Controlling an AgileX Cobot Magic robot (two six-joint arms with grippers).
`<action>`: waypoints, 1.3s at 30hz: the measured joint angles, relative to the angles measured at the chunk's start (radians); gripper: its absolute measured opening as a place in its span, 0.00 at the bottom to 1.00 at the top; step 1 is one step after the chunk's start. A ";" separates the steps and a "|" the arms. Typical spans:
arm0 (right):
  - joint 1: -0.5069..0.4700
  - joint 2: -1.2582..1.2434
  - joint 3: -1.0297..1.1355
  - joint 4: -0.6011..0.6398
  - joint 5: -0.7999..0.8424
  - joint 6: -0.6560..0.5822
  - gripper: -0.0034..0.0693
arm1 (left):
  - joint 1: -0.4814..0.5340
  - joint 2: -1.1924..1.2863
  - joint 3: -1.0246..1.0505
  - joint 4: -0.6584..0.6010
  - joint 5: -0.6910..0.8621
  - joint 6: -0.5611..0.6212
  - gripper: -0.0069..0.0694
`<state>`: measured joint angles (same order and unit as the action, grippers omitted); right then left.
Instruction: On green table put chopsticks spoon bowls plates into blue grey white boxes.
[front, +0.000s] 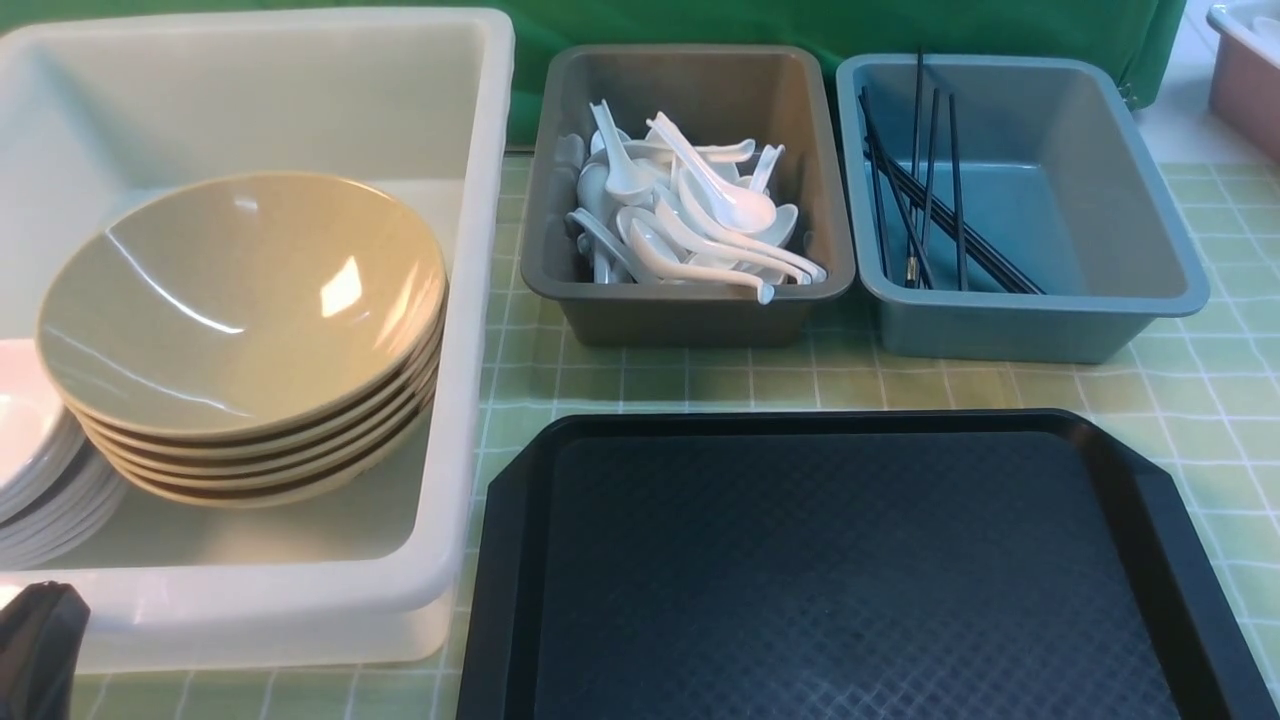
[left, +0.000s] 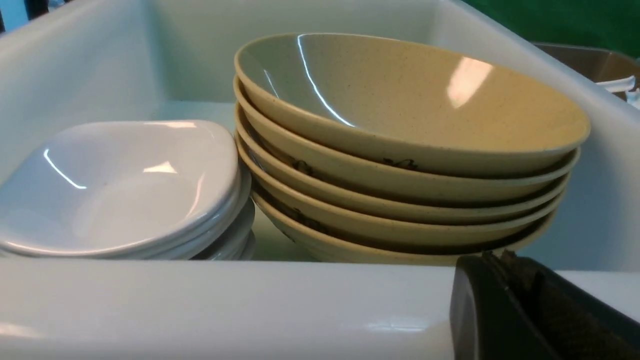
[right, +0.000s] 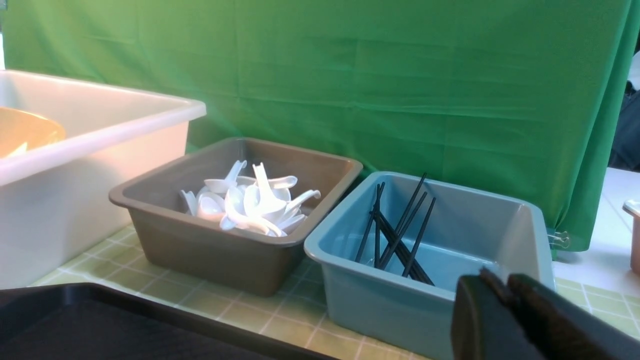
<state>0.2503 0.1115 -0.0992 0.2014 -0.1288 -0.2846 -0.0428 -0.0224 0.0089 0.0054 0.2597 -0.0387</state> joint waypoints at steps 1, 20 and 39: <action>0.000 0.000 0.000 0.000 0.000 0.000 0.14 | 0.010 0.000 0.000 -0.005 0.000 0.000 0.09; 0.000 0.000 0.000 0.000 0.000 0.001 0.16 | 0.047 0.000 -0.001 -0.014 -0.002 0.000 0.09; -0.321 -0.121 0.113 0.000 -0.003 -0.002 0.18 | 0.047 0.000 -0.001 -0.012 -0.002 0.000 0.09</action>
<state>-0.0705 -0.0093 0.0137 0.2014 -0.1323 -0.2862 0.0047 -0.0224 0.0081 -0.0070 0.2575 -0.0387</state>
